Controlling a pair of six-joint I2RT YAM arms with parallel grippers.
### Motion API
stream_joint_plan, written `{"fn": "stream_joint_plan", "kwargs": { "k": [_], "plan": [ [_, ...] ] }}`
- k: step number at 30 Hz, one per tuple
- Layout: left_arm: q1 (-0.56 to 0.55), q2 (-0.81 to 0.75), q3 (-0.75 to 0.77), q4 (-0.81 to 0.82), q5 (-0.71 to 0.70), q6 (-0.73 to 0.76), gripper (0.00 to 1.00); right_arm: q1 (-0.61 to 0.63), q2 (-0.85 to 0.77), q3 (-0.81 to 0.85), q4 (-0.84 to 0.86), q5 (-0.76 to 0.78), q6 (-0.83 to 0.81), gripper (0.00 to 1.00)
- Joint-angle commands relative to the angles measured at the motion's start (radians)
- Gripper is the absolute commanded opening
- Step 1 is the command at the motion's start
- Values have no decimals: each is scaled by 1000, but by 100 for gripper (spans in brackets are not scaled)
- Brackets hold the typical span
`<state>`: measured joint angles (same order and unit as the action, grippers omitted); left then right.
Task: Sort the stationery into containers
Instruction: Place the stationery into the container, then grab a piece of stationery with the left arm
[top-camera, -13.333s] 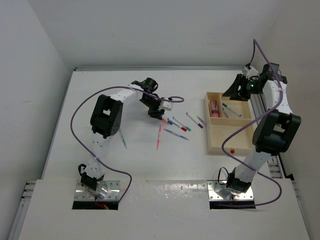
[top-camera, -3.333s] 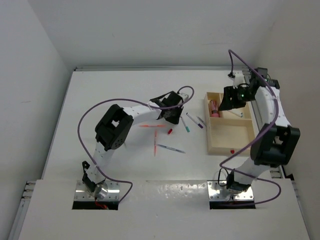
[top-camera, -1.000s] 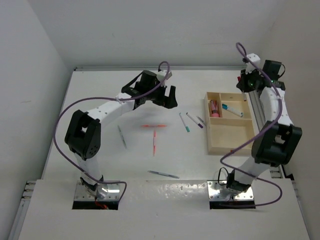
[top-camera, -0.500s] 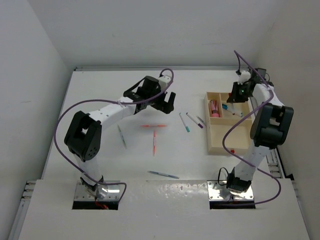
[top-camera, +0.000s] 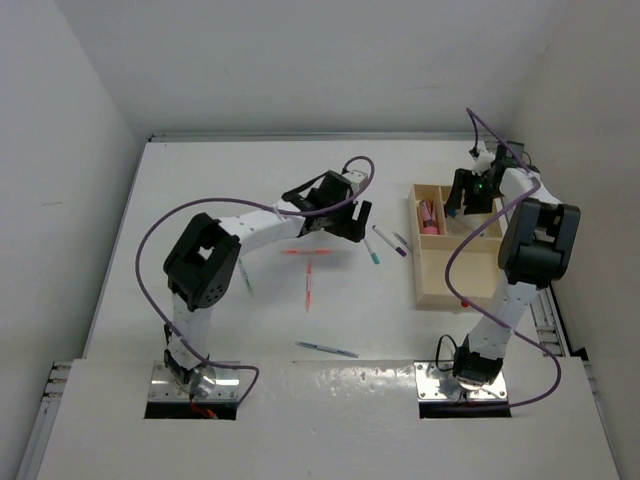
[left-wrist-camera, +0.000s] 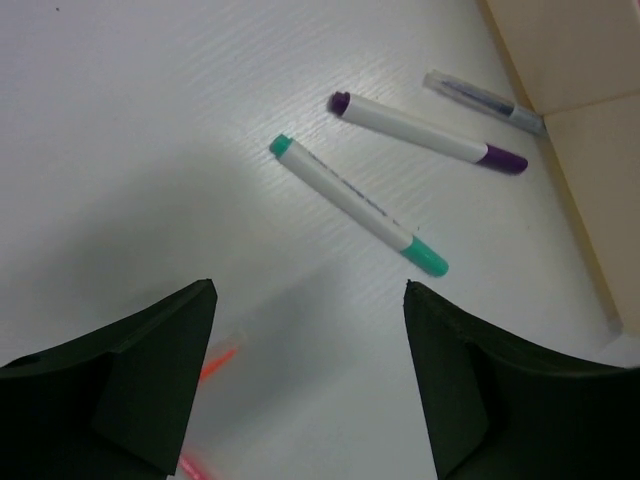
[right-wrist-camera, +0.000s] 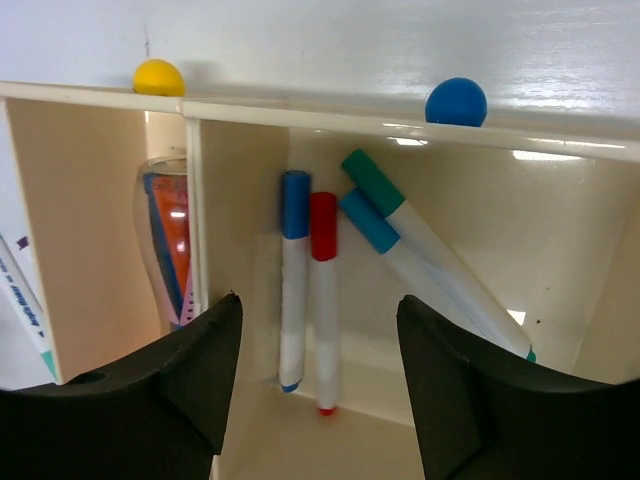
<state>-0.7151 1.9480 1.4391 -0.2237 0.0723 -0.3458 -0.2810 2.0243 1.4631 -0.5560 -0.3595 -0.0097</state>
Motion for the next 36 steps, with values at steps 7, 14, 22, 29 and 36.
{"fn": "stream_joint_plan", "kwargs": {
  "k": [7,14,22,29,36],
  "plan": [
    [-73,202,248,-59,-138,-128,72,-24,-246,-65,5,-108,68,64],
    [-109,288,311,-138,-278,-145,53,-52,-377,-122,-4,-162,62,66],
    [-135,321,310,-144,-304,-131,49,-63,-417,-106,-36,-211,74,67],
    [-139,275,273,-106,-275,-145,51,-69,-434,-118,-58,-229,57,67],
    [-127,151,215,72,53,170,72,-70,-443,-121,-82,-257,30,67]
  ]
}}
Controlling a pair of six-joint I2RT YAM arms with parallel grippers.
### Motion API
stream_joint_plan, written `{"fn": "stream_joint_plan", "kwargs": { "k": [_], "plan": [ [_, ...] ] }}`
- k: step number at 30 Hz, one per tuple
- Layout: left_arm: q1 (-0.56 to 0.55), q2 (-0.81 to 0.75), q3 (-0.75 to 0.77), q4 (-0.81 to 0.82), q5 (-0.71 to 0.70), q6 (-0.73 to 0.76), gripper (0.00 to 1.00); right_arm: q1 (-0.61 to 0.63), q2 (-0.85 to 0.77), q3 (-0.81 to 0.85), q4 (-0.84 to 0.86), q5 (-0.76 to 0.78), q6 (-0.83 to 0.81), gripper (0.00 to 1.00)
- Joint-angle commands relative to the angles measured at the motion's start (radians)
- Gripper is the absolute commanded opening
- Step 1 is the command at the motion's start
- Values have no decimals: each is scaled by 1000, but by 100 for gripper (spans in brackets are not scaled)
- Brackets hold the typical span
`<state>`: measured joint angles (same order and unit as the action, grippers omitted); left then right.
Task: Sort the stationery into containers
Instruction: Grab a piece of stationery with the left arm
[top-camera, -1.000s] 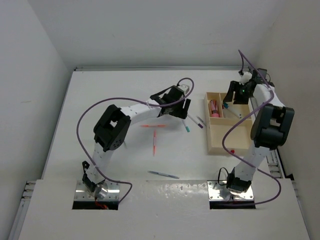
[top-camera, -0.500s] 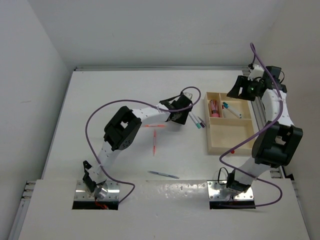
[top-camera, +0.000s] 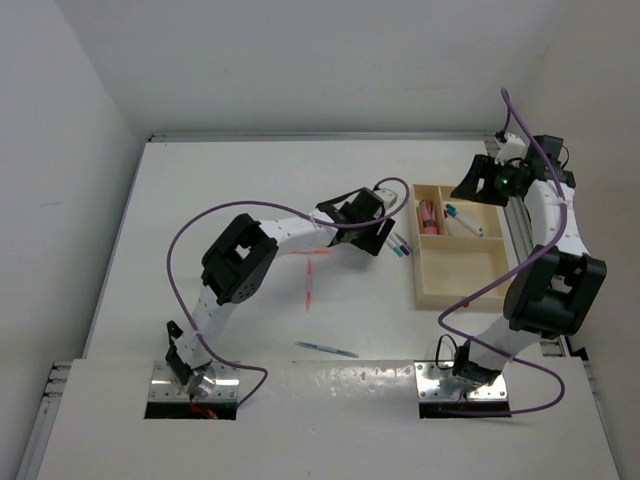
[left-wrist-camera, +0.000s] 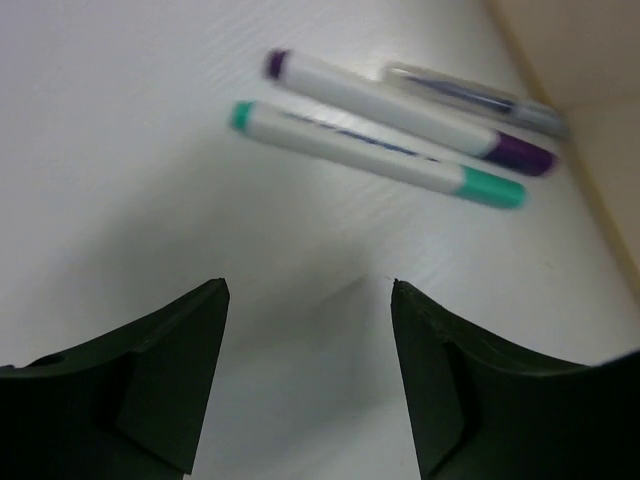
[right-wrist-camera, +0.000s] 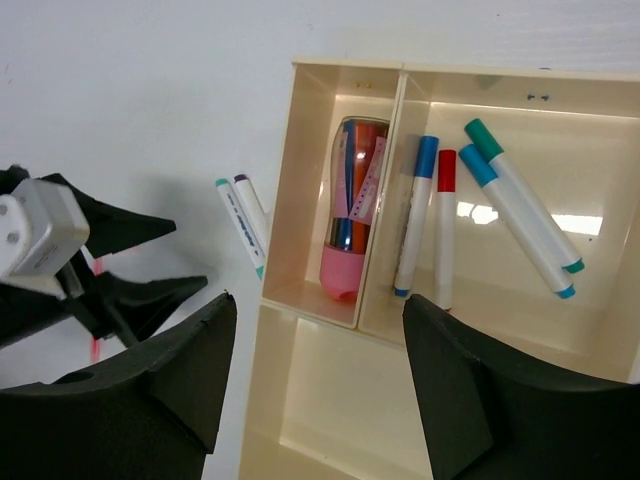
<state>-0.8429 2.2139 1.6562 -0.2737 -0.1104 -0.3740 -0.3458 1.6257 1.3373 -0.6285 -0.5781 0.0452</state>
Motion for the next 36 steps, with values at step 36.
{"fn": "stream_joint_plan", "kwargs": {
  "k": [36],
  "plan": [
    [278,240,381,-33,1069,1074,75,-47,-50,-12,-115,-91,-140,67]
  ]
}}
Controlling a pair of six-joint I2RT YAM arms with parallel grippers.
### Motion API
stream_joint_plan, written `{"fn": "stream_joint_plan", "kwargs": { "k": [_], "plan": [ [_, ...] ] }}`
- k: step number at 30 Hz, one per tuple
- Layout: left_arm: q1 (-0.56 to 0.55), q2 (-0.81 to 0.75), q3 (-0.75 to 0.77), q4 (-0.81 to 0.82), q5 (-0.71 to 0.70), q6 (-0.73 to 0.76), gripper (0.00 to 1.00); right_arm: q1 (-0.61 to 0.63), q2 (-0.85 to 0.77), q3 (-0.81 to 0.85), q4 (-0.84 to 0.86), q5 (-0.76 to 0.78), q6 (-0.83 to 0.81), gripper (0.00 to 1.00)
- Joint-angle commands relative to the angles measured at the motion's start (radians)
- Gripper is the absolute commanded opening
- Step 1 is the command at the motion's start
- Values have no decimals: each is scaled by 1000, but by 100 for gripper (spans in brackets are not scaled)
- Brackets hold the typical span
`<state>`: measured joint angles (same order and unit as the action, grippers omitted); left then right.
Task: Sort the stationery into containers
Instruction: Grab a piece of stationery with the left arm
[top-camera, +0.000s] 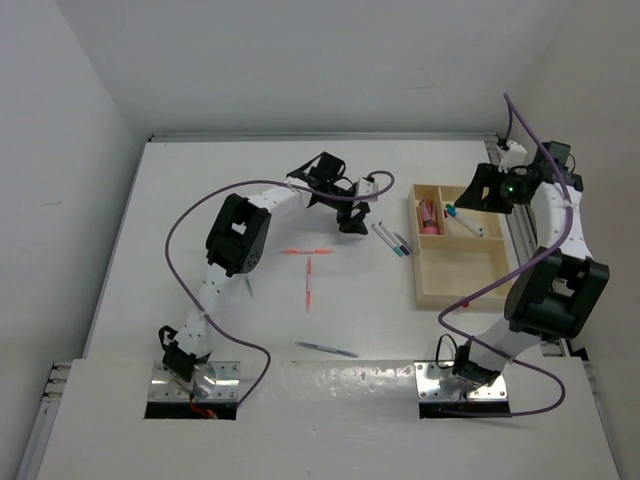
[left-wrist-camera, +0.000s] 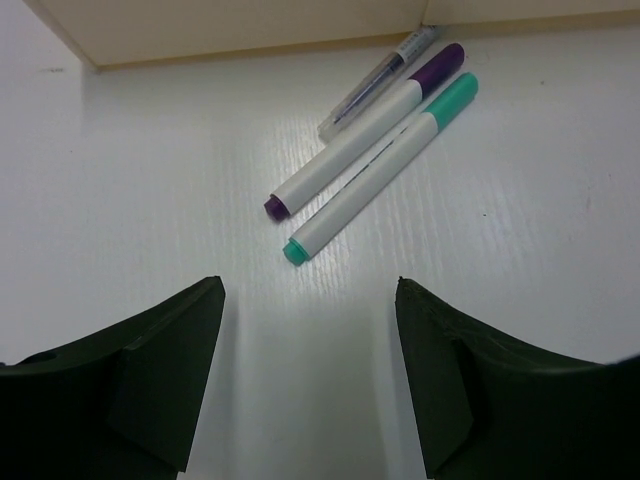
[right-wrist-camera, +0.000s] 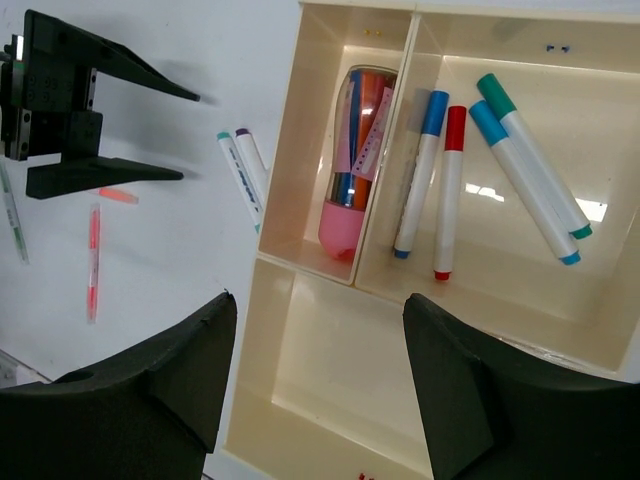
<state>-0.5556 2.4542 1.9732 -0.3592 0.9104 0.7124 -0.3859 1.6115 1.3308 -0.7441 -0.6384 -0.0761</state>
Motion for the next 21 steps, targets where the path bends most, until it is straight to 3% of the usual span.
{"fn": "stream_joint_plan", "kwargs": {
  "k": [1,6,11,21],
  "plan": [
    [-13,8,78,36,39,-13,76,-7,-36,-5,-1,-30,-19,67],
    [-30,57,177,-41,10,-25,77,-8,-44,-5,-5,-33,-19,67],
    [-63,106,274,-245,-25,31,78,-11,-51,-2,-12,-37,-27,67],
    [-73,111,276,-376,-88,26,77,-13,-44,-15,-3,-56,-8,67]
  ]
}}
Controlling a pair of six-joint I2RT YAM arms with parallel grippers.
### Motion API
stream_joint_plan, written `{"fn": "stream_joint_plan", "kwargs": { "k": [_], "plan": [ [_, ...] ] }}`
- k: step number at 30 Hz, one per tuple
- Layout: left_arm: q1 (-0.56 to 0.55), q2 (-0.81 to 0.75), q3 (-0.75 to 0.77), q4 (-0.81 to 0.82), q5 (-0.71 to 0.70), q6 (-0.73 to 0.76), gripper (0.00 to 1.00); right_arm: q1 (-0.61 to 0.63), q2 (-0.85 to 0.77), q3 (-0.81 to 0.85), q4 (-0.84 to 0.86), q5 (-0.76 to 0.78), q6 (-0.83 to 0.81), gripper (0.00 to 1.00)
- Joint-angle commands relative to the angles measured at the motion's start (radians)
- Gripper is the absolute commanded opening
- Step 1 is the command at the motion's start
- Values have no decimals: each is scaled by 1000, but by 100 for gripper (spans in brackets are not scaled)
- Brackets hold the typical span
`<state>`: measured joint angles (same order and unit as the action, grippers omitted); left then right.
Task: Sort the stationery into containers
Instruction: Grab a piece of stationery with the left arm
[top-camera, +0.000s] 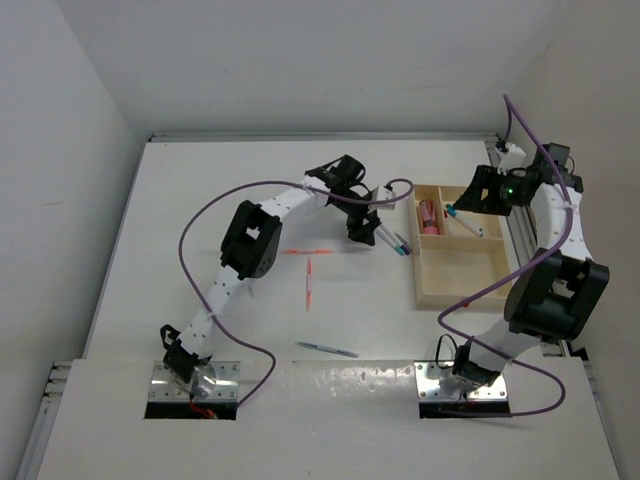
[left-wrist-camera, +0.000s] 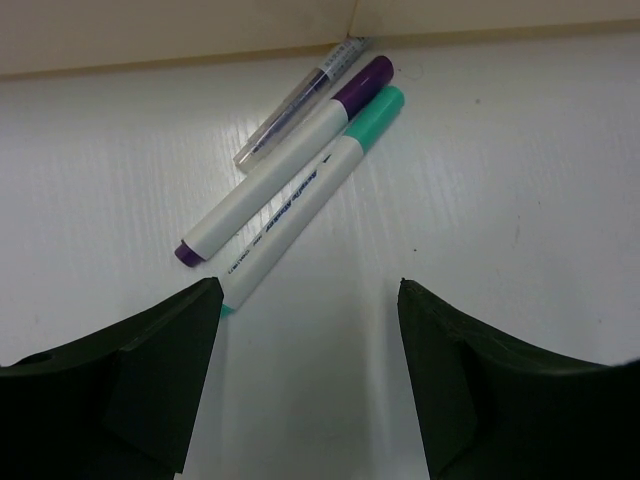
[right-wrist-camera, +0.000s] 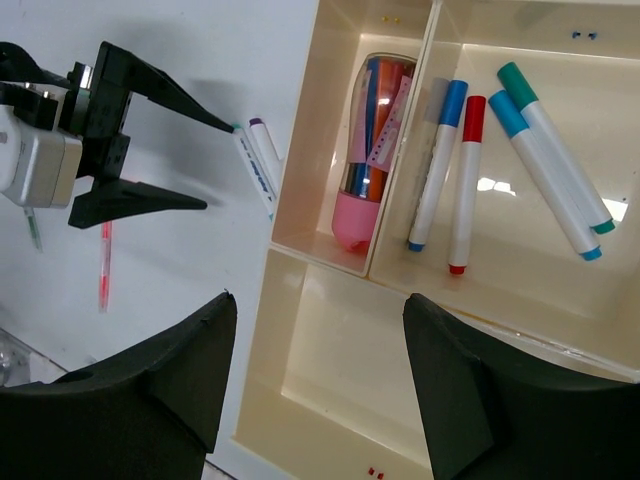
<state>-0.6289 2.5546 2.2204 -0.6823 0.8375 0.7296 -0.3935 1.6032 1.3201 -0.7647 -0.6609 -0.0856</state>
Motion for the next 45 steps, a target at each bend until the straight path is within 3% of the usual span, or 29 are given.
{"fn": "stream_joint_plan", "kwargs": {
  "k": [1,12,23,29,38,41,45],
  "plan": [
    [0,16,28,-54,-20,4,77,-5,-34,-4,18,-34,1,67],
    [-18,23,-19,-59,-5,-19,71,-7,-43,-7,11,-34,-9,67],
    [-92,6,-85,-34,-153,-47,61,-13,-61,-22,16,-42,-8,67],
    [-118,-40,-160,-14,-221,-93,48,-22,-89,-38,16,-46,-14,67],
    [-149,-211,-479,89,-412,-154,35,-25,-137,-71,22,-65,-13,67],
    [-156,-211,-521,107,-452,-205,26,-25,-150,-84,30,-68,-5,66],
    [-175,-188,-533,130,-498,-271,5,-25,-175,-108,36,-71,1,66]
  ]
}}
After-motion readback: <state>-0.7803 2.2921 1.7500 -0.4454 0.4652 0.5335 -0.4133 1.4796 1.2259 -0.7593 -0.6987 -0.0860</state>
